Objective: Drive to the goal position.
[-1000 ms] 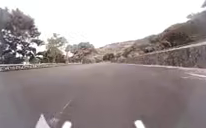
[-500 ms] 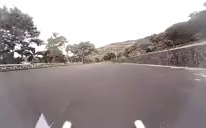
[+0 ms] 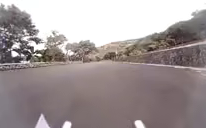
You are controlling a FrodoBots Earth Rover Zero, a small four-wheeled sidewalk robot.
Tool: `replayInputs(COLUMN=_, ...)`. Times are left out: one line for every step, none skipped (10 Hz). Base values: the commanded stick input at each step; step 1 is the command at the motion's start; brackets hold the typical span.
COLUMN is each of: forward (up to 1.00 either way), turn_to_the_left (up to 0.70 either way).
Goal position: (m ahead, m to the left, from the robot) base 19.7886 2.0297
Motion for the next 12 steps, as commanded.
replayInputs(forward=1.0, turn_to_the_left=0.0)
replayInputs(forward=1.0, turn_to_the_left=0.0)
replayInputs(forward=1.0, turn_to_the_left=0.0)
replayInputs(forward=1.0, turn_to_the_left=0.0)
replayInputs(forward=1.0, turn_to_the_left=0.0)
replayInputs(forward=1.0, turn_to_the_left=0.0)
replayInputs(forward=1.0, turn_to_the_left=0.0)
replayInputs(forward=1.0, turn_to_the_left=0.0)
replayInputs(forward=1.0, turn_to_the_left=0.0)
replayInputs(forward=1.0, turn_to_the_left=0.0)
replayInputs(forward=1.0, turn_to_the_left=0.0)
replayInputs(forward=1.0, turn_to_the_left=0.0)
